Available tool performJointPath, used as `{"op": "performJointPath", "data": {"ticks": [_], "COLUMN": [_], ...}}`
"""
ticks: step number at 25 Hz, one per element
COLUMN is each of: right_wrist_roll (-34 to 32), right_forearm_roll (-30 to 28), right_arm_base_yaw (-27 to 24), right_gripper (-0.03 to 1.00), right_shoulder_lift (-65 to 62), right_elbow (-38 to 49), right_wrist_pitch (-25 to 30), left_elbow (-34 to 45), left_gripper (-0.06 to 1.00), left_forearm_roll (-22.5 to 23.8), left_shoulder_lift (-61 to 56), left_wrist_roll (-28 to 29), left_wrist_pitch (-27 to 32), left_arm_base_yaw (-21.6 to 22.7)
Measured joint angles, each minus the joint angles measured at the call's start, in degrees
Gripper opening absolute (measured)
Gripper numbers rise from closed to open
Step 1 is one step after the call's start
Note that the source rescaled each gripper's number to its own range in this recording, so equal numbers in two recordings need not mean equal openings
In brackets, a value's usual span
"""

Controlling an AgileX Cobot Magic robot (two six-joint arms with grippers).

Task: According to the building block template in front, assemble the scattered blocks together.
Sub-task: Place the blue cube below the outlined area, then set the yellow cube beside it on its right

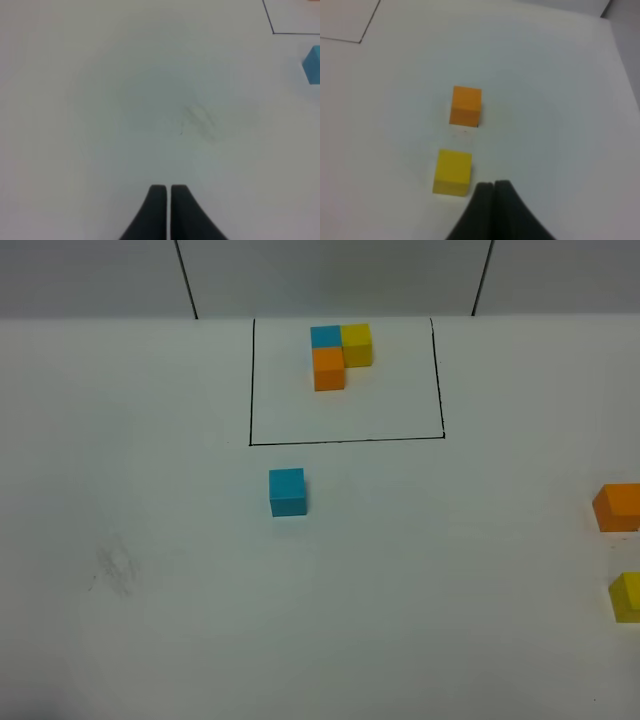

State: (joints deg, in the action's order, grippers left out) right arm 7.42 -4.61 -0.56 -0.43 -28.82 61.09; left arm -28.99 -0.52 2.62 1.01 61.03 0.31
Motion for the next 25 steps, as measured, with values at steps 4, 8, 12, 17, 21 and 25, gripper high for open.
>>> {"op": "performJointPath", "data": {"ticks": [4,8,12,17,21,25], "right_wrist_roll": [0.0,0.0,0.0,0.0,0.0,0.0], "right_forearm_roll": [0.0,0.0,0.0,0.0,0.0,0.0], "right_arm_base_yaw": [0.0,0.0,0.0,0.0,0.0,0.0], "right_gripper": [0.0,0.0,0.0,0.0,0.0,0.0], "right_shoulder_lift": [0.0,0.0,0.0,0.0,0.0,0.0], "right_elbow": [0.0,0.0,0.0,0.0,0.0,0.0], "right_wrist_pitch": [0.0,0.0,0.0,0.0,0.0,0.0], "left_elbow": [0.0,0.0,0.0,0.0,0.0,0.0], "left_gripper": [0.0,0.0,0.0,0.0,0.0,0.0], "left_forearm_roll": [0.0,0.0,0.0,0.0,0.0,0.0], "left_shoulder_lift": [-1.5,-2.9,-2.9,-2.9,-2.9,-2.9], "left_wrist_roll": [-0.1,-0.2,-0.3,-0.4,-0.4,-0.4], "left_wrist_pitch": [0.0,0.0,0.0,0.0,0.0,0.0], "left_arm_base_yaw": [0.0,0.0,-0.3,-0.4,-0.4,-0.4]}}
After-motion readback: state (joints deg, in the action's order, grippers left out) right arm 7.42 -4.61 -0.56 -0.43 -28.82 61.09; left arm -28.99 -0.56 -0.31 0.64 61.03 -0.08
